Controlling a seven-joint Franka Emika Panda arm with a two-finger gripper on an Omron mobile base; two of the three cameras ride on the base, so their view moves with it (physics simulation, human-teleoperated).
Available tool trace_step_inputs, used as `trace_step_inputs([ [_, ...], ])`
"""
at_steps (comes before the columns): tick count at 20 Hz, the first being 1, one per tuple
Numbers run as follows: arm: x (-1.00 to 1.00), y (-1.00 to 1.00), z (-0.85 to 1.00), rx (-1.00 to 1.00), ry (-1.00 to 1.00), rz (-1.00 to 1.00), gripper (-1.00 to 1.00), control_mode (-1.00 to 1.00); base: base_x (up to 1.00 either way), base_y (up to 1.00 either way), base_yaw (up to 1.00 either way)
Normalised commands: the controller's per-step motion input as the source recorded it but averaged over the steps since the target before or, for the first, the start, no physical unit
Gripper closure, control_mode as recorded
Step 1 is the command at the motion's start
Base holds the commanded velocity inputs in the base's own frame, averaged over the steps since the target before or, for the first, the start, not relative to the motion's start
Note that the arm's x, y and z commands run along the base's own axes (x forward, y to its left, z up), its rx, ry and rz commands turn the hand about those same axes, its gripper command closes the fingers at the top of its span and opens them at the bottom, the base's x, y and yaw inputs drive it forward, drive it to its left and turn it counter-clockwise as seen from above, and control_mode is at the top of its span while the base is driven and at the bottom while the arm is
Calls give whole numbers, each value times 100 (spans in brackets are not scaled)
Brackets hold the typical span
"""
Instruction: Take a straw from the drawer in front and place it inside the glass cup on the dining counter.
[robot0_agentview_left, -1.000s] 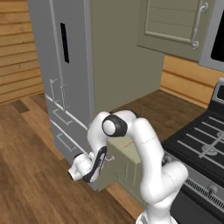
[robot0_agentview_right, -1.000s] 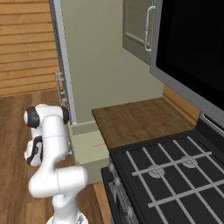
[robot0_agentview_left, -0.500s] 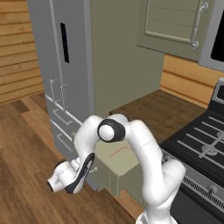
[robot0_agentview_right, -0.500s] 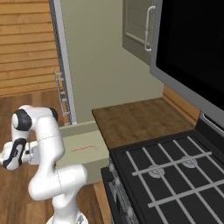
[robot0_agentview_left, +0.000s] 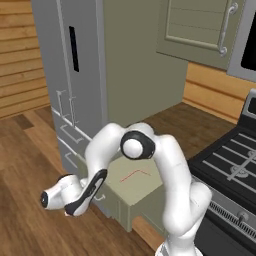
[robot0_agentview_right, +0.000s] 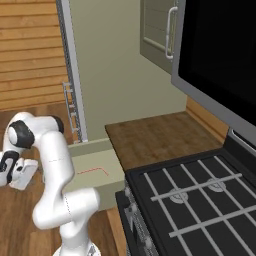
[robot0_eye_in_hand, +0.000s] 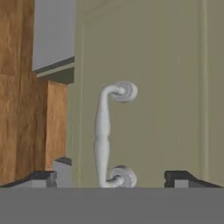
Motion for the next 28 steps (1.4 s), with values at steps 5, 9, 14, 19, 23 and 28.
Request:
trace_step_inputs([
  [5, -66, 34, 49, 34, 16, 2, -100, -100, 0, 0, 0],
  [9, -68, -21, 100, 26, -14, 0, -100, -100, 0, 0, 0],
  [14, -6, -71, 100, 24, -7, -3, -100, -100, 0, 0, 0],
  [19, 46, -89, 94, 22, 4, -9, -100, -100, 0, 0, 0],
  [23, 72, -80, 45, 17, 15, -5, -100, -100, 0, 0, 0],
  [28, 76, -50, -5, 4, 17, 0, -100, -100, 0, 0, 0],
])
